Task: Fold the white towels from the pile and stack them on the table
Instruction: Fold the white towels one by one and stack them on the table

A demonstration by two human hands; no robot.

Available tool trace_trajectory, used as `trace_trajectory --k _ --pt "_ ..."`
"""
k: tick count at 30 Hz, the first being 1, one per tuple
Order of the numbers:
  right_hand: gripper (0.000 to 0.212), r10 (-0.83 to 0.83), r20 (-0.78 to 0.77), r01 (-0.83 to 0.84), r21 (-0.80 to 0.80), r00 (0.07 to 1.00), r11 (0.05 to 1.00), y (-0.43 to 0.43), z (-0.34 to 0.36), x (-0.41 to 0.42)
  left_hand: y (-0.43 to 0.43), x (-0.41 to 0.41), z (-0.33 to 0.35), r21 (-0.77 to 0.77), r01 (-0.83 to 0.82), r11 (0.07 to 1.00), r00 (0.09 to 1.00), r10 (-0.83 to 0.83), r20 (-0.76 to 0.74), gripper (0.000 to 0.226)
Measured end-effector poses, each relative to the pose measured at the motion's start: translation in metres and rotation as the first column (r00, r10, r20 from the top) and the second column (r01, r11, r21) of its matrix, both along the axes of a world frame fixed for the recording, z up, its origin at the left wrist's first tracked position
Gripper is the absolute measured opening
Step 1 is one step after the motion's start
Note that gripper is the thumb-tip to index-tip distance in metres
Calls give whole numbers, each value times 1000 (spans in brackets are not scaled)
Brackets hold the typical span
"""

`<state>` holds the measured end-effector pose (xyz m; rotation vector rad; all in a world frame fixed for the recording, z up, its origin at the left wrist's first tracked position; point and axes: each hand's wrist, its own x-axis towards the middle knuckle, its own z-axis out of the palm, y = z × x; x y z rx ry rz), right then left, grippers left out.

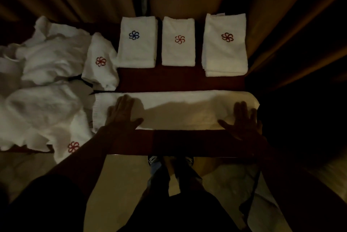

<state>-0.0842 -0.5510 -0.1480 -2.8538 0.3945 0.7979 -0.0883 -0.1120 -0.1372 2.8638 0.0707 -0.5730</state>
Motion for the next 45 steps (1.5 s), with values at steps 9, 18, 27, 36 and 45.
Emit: trace_trajectory --k 9,18,27,36,45 --pt "92 373 231 -400 83 899 913 118 42 46 63 -25 34 52 -135 990 990 132 52 106" --pt "57 673 293 -733 316 679 603 274 61 31 101 -63 34 -135 -275 952 955 287 81 105" --pt "52 736 310 -795 325 602 512 353 44 10 110 -61 32 -256 -130 958 925 210 316 54" --pt "57 769 236 -804 148 595 576 385 35 1 117 -52 26 -331 -294 897 949 314 7 80" --pt "19 466 241 -518 532 851 670 372 43 23 125 -47 31 -376 -313 872 947 316 -55 66"
